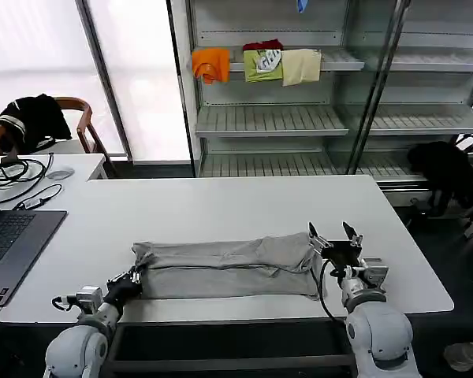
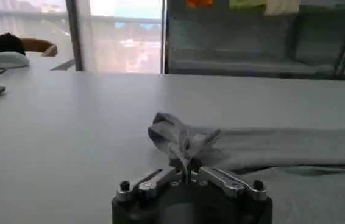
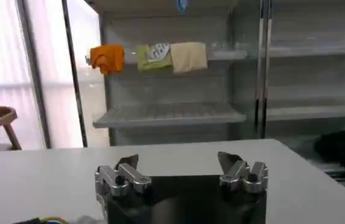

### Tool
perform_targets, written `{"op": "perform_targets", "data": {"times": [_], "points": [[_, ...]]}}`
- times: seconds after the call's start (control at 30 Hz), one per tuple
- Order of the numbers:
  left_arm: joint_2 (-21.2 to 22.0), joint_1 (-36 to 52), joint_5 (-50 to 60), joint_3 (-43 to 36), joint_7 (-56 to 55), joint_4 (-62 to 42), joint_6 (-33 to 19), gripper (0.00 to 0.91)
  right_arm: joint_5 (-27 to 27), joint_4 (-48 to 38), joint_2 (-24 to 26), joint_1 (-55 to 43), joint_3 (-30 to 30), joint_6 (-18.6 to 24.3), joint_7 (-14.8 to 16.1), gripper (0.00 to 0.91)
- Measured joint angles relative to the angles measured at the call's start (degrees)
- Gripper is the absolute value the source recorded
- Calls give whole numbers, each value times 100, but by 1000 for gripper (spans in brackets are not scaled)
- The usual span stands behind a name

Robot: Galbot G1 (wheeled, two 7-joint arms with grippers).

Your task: Fold and organize the clothes.

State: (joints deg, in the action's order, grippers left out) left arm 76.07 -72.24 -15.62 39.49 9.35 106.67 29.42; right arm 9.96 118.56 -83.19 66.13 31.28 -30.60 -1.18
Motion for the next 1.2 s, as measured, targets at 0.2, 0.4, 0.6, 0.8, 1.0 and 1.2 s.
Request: {"op": "perform_targets", "data": {"times": [0.2, 0.4, 0.6, 0.8, 1.0, 1.2], "points": [[-175, 115, 81, 328, 218, -119, -148, 0, 19, -90, -6, -84, -39, 2, -8, 907], [-754, 290, 494, 1034, 579, -441, -448, 0, -6, -236, -68, -177, -122, 12, -16, 907], [-1546, 532, 947, 1723, 913, -688, -648, 0, -25, -405, -129, -237, -193, 14, -17, 907], [-1960, 657, 1109, 1993, 1091, -545, -630, 0, -32, -539, -129, -213, -190, 30, -15, 907], [-1804, 644, 963, 1795, 1118, 108, -321, 10, -56, -611, -78, -139, -135, 79, -17, 907], [-1274, 644, 909, 1024, 1034, 673, -36, 10, -52, -626, -16, -43, -65, 135, -16, 907]]}}
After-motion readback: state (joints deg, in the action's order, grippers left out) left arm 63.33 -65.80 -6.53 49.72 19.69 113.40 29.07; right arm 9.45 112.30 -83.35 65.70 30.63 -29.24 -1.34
